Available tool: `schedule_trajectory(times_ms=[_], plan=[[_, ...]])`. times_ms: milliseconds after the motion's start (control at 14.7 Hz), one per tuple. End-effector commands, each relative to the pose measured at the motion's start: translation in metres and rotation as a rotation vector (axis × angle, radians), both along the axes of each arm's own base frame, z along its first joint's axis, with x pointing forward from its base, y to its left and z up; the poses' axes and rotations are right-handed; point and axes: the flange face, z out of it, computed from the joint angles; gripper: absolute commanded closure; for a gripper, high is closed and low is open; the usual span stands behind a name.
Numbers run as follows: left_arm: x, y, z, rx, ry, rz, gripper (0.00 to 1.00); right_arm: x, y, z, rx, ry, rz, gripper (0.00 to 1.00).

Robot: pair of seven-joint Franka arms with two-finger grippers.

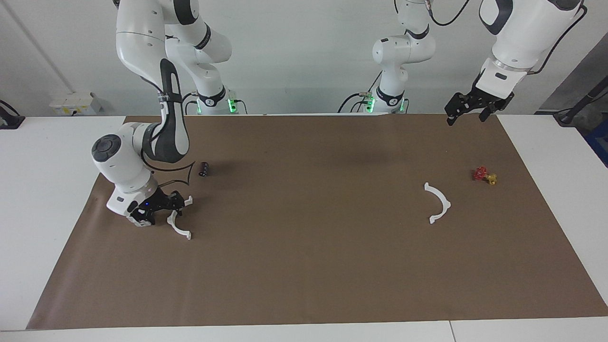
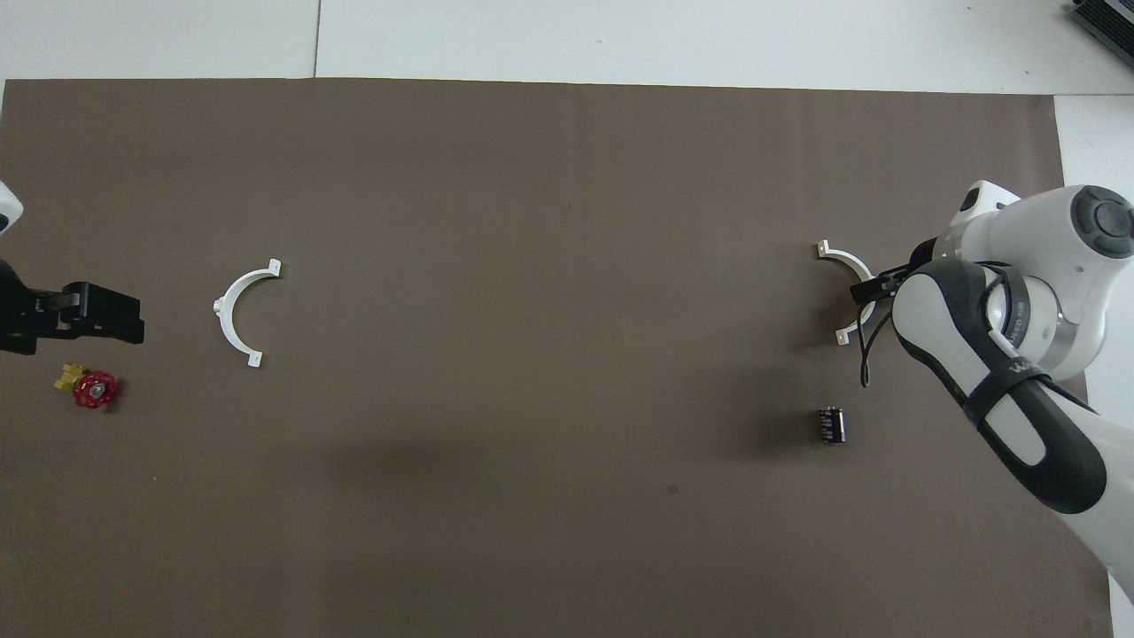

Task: Assemble drain pipe with both arms
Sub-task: 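Reach the right gripper to the white clamp half and grasp it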

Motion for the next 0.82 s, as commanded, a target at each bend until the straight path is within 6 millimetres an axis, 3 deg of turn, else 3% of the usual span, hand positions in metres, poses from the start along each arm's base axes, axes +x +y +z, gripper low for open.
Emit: schedule_trajectory(times_ms=[0, 478, 546, 614, 683, 751], plan=[[-0.0035, -0.0022, 0.0020, -0.008, -0.011, -0.001, 0.00, -0.0021, 0.0004, -0.0018, 0.019, -0.013, 0.009, 0.30], [-0.0050, -0.0022, 0.0035, -0.008, -0.012, -0.001, 0.00, -0.0022, 0.0007, -0.0090, 0.039, -0.007, -0.016, 0.48], [-0.0050, -0.0022, 0.0035, -0.008, -0.012, -0.001, 0.00, -0.0022, 0.0007, -0.0090, 0.041, -0.007, -0.016, 0.56], [-0.0051, -0.0024, 0.0035, -0.010, -0.012, 0.000, 0.00, -0.0022, 0.0007, -0.0090, 0.041, -0.007, -0.016, 0.72], [-0.0050, -0.0022, 0.0035, -0.008, -0.012, -0.001, 0.00, -0.0022, 0.0007, -0.0090, 0.040, -0.007, -0.014, 1.00], [-0.0050, -0.0022, 0.0035, -0.008, -0.012, -0.001, 0.00, -0.0013, 0.0006, -0.0077, 0.040, -0.010, -0.016, 1.00]])
